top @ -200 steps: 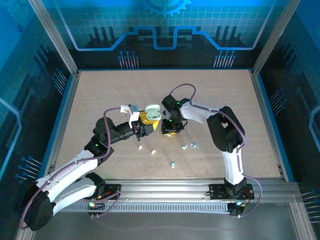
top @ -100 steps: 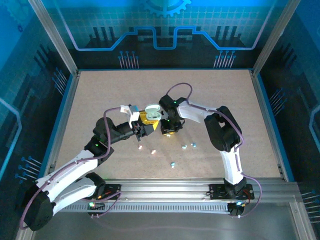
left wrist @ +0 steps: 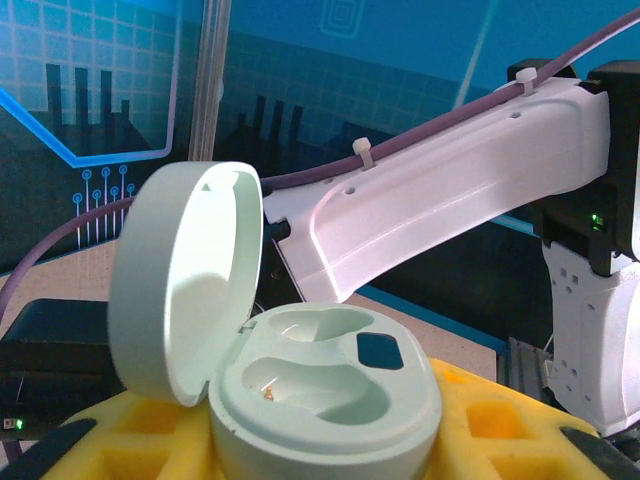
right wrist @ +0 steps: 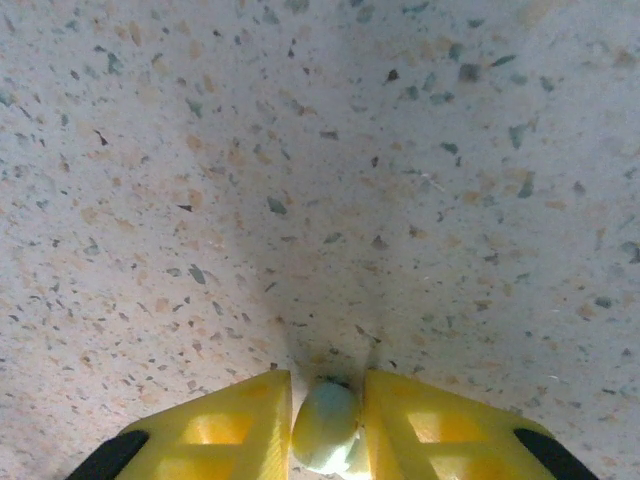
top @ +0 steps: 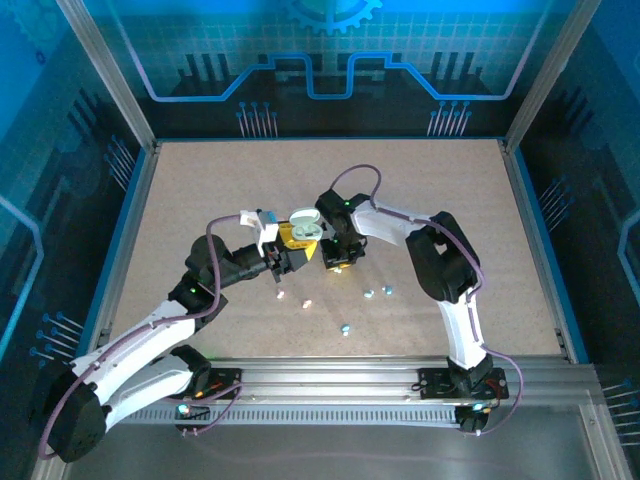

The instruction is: Insert the wireless bluetooth earbuds into the charging case

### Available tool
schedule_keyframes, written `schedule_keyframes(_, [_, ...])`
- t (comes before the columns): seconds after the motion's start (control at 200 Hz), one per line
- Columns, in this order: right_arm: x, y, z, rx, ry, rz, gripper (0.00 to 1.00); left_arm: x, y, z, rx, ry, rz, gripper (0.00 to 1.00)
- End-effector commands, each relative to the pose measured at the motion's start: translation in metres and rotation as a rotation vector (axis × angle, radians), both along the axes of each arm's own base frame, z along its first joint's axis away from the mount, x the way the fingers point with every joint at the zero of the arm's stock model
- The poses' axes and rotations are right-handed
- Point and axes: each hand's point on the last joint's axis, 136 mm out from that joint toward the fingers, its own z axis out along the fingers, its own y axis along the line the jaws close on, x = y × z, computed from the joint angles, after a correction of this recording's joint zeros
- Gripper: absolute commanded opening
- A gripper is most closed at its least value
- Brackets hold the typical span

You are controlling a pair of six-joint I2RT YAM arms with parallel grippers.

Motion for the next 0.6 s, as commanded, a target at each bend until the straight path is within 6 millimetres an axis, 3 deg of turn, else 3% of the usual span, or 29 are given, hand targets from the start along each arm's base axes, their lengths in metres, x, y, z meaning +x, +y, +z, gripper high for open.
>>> schedule_keyframes(0.0, [-0.0104,0.0028,-0.0064,-0.043,0.030,0.041,0.26,0.0009,0.0041,0.0150,-0.015,-0.055,0.022,0.38])
schedule_keyframes(0.595, [-0.0120,0.0023,-0.0032,-0.065,0.029,0.049,0.19,0.0007,0.0061,0.0131,-0.010,-0.056,0.033,0.38])
